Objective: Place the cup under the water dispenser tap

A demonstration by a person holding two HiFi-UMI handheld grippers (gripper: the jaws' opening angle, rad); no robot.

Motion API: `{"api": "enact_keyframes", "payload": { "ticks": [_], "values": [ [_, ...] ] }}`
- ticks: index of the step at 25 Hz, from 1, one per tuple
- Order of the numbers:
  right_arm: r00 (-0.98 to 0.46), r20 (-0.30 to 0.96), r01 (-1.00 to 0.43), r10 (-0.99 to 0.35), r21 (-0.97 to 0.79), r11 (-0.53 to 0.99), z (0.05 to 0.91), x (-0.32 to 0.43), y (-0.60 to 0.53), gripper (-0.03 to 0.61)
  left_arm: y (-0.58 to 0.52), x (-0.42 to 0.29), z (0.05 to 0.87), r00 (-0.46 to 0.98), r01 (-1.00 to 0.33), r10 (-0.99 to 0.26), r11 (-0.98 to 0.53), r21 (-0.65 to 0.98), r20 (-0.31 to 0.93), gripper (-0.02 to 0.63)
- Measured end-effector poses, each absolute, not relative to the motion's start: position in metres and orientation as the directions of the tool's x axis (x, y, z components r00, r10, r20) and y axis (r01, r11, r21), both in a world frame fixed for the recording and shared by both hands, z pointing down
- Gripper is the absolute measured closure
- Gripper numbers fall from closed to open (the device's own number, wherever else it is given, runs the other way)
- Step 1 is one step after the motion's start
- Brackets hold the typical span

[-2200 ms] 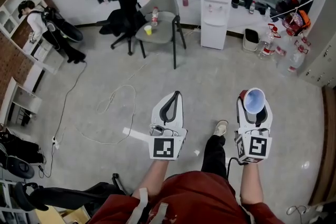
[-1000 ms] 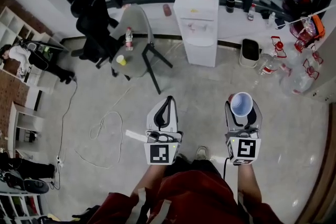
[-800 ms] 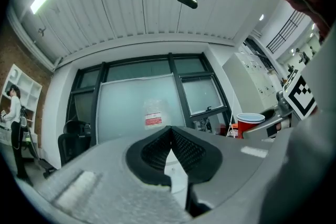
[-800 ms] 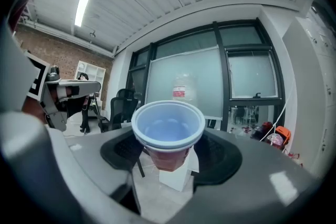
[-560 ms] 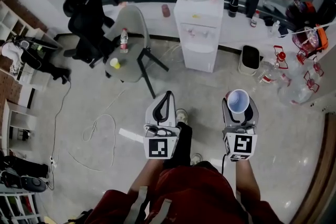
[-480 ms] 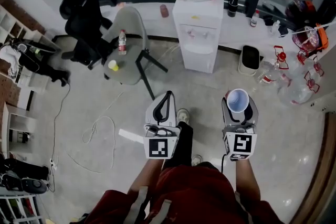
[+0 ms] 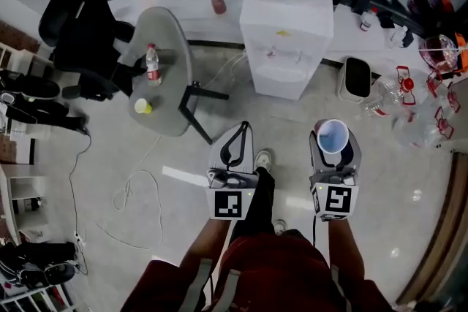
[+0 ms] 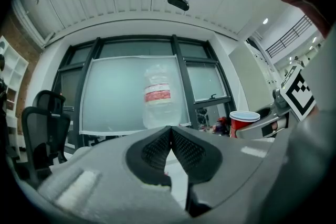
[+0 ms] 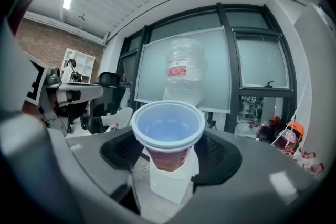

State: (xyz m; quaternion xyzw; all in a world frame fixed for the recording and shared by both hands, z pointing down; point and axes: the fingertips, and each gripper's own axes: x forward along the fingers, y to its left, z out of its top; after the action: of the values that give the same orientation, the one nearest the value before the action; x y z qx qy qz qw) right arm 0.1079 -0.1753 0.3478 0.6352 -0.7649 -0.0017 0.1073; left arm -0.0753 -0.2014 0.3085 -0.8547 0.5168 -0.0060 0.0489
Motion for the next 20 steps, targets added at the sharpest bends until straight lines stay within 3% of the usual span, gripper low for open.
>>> {"api": "enact_keyframes", "payload": {
  "ticks": [11,20],
  "values": [
    [-0.167,0.253,-0.976,-0.953,0.093,0.196,0.458,0.095,-0.280,0.288,-0.310,-0.068,0.394,0.518,-0.853,-0.855,-0.512,-0.105,-0.035,0.611],
    [-0.182,0.289,-0.974,-0.940,0.080,0.213,0.574,0.088,-0.297,0.288,-0.326,-0.064,0.512,0.522,-0.848,-0.853,-0.522,-0.088,0.024,0.611]
  ]
}}
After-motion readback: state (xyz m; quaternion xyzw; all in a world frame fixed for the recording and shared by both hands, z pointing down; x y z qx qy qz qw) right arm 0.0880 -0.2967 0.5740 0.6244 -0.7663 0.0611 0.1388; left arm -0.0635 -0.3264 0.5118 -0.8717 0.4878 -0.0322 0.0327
